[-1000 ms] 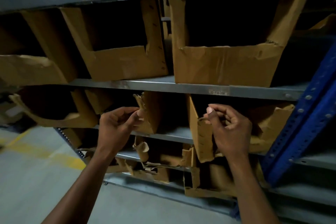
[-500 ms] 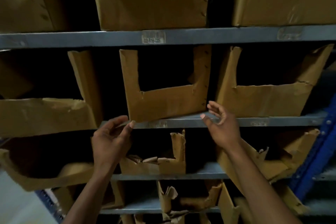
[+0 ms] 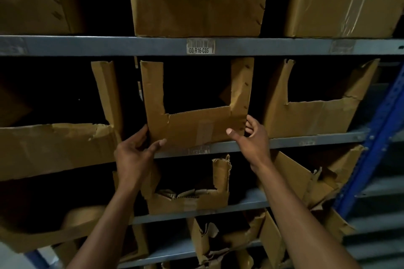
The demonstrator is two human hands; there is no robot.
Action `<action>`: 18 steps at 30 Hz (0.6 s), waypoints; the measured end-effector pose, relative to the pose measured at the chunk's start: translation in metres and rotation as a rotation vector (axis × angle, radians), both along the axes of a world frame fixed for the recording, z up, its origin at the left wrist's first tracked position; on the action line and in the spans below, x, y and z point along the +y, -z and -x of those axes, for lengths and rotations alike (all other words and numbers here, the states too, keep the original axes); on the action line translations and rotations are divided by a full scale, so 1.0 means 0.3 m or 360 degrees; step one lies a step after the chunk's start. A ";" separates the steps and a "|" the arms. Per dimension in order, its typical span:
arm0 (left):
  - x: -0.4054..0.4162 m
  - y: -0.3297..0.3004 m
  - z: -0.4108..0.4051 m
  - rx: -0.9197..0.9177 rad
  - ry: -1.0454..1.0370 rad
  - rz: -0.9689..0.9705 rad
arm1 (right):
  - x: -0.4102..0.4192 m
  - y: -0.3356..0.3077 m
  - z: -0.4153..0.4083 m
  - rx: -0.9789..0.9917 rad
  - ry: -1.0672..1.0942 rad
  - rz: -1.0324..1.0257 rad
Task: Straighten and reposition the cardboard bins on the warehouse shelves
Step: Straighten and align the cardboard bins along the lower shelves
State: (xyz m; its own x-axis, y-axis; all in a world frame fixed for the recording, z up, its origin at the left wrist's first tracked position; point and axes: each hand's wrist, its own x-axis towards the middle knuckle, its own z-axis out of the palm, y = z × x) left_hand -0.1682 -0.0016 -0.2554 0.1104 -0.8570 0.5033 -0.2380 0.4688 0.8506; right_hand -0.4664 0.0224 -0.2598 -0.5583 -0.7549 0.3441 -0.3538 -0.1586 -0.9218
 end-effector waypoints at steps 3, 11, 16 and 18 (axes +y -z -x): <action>-0.036 0.001 -0.053 -0.0038 -0.0035 -0.0067 | 0.015 -0.012 -0.016 0.0018 0.0058 0.0062; -0.044 0.036 -0.086 0.0007 0.0002 -0.0058 | 0.057 0.029 -0.046 0.0212 0.0342 0.0096; -0.065 0.037 -0.008 -0.0175 -0.0240 0.0013 | -0.014 0.021 -0.045 0.0303 0.0315 0.0069; -0.071 0.065 -0.004 -0.0262 -0.0271 -0.0002 | -0.029 0.034 -0.042 0.0340 0.0288 0.0073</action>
State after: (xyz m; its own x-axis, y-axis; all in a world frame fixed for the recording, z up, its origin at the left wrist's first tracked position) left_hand -0.1671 -0.0230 -0.2750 0.1702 -0.8335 0.5256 -0.4493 0.4091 0.7942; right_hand -0.4540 0.0138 -0.2699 -0.5935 -0.6307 0.5000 -0.5657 -0.1151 -0.8166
